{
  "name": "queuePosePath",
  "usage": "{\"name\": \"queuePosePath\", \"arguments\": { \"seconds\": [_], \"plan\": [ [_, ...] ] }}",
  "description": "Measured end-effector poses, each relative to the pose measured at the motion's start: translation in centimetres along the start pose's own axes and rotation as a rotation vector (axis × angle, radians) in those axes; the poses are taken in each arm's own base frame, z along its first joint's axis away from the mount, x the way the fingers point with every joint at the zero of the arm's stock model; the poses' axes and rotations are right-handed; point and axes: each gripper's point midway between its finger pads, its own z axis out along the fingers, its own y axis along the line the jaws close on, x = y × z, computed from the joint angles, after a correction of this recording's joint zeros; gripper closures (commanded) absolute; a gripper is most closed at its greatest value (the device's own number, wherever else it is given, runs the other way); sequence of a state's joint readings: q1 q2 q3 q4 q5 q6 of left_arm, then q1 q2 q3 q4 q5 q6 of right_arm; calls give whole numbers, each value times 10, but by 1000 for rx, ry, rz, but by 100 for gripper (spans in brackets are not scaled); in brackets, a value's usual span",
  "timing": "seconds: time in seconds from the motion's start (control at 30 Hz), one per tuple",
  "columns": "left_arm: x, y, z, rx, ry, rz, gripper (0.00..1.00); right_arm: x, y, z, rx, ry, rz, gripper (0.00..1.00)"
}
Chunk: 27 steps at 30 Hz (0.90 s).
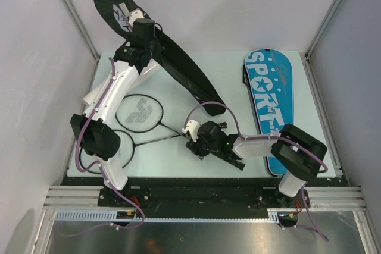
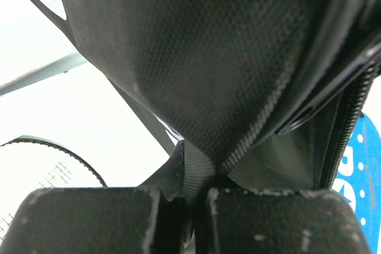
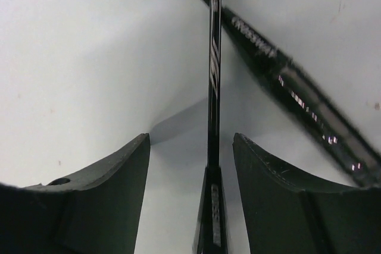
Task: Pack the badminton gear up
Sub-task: Adjust the racket at the center of the board, then pick up the racket from the center of the board.
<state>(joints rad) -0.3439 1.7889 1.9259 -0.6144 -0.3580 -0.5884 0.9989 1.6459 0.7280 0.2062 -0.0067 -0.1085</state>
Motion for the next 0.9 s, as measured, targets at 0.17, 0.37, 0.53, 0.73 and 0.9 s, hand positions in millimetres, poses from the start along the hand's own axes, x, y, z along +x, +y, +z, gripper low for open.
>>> {"name": "queuePosePath", "arguments": {
  "seconds": [0.17,0.37,0.53,0.73,0.9],
  "plan": [
    [-3,-1,-4,6,-7,-11,100,-19,-2,21,-16,-37,-11,63],
    [-7,-1,-10,11,-17,-13,100,-28,-4,30,0,-62,-50,100],
    [-8,11,-8,-55,-47,-6,100,-32,0,5,64,-26,-166,100],
    [-19,31,-5,-144,-98,-11,100,-83,-13,-94,163,-140,-237,100],
    [-26,38,-4,-149,-105,-23,100,-95,-42,-164,308,-204,-214,100]
  ]
}}
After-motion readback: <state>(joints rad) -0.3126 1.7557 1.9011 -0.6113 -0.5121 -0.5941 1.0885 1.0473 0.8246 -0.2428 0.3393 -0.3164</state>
